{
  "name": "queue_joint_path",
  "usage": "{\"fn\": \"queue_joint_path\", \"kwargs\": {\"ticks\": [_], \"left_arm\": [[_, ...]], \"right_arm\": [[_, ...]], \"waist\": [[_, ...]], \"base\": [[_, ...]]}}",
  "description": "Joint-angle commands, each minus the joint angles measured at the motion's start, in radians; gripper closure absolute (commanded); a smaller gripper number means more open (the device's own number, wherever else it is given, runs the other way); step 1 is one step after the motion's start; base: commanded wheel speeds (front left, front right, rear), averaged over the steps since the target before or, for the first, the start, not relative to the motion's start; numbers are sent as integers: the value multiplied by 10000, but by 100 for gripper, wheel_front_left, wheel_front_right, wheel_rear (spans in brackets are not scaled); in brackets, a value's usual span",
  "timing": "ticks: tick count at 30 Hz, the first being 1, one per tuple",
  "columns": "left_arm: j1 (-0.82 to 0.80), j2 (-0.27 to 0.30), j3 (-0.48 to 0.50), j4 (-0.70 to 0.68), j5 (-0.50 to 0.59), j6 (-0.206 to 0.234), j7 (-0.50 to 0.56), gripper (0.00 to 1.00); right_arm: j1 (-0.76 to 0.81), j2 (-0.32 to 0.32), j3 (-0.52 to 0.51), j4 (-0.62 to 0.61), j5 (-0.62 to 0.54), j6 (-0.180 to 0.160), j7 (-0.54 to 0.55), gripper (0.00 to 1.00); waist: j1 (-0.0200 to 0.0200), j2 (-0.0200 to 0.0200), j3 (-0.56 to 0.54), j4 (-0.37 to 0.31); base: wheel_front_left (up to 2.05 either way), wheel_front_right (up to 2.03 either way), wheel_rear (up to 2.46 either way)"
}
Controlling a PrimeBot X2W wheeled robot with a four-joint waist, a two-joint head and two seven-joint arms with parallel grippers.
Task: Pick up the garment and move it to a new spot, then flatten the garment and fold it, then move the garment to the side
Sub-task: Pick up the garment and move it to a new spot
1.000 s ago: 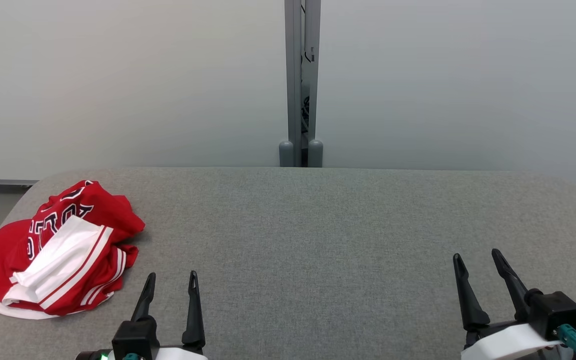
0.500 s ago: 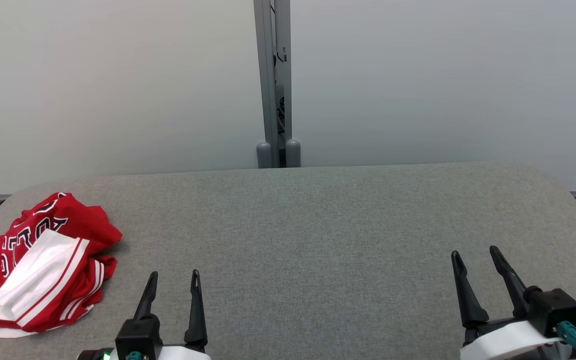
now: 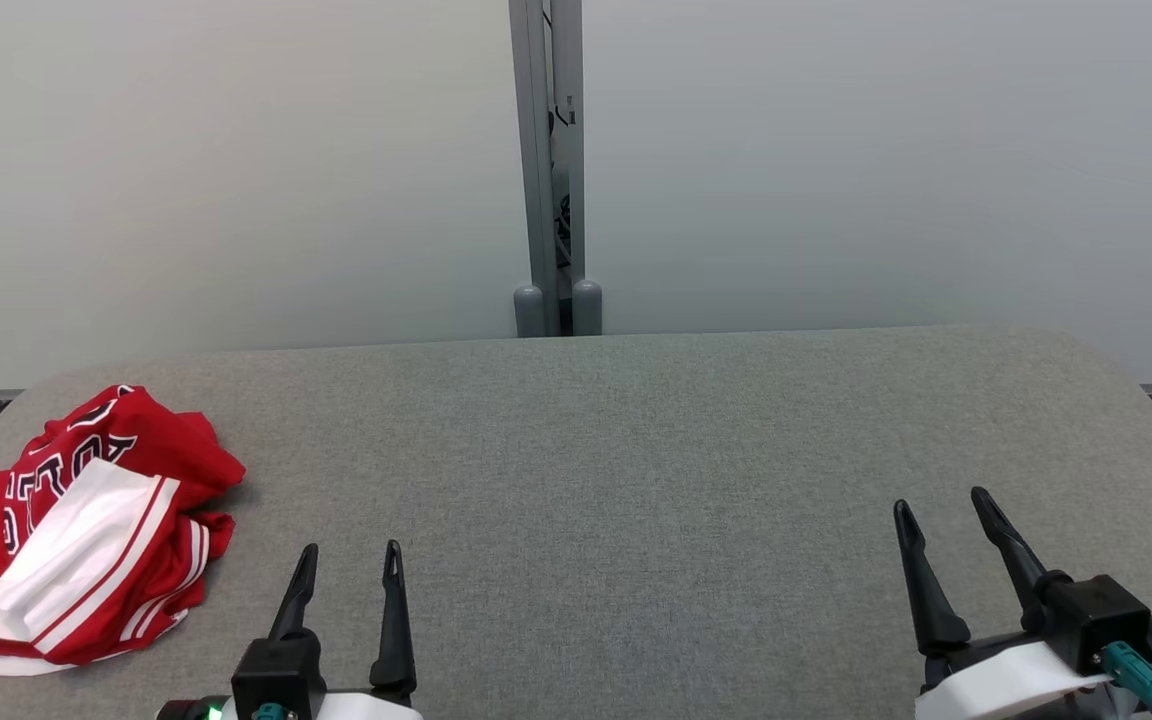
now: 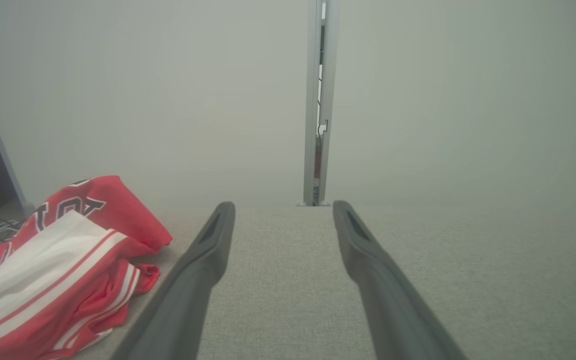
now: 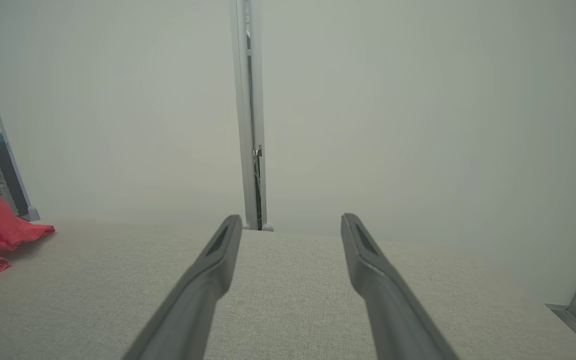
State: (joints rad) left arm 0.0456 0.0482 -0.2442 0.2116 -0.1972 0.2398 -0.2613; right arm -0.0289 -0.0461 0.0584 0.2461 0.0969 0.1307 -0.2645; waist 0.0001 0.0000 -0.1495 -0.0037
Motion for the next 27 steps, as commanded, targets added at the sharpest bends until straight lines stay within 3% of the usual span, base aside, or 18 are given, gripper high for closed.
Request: {"fn": "queue_joint_path", "kwargs": {"ticks": [1,27], "left_arm": [[-123,35,32,26,-53,18,-10,0],[-165,37,47,157,-136,-33,-10,0]], "right_arm": [[59,-83,-23,24,-38,1,-30,0],[-8,-80,-240,320,475,1,-30,0]], "waist": [[-1,0,-1,-2],[-1,0,38,-32]], "base": [[0,0,0],[0,0,0]]}}
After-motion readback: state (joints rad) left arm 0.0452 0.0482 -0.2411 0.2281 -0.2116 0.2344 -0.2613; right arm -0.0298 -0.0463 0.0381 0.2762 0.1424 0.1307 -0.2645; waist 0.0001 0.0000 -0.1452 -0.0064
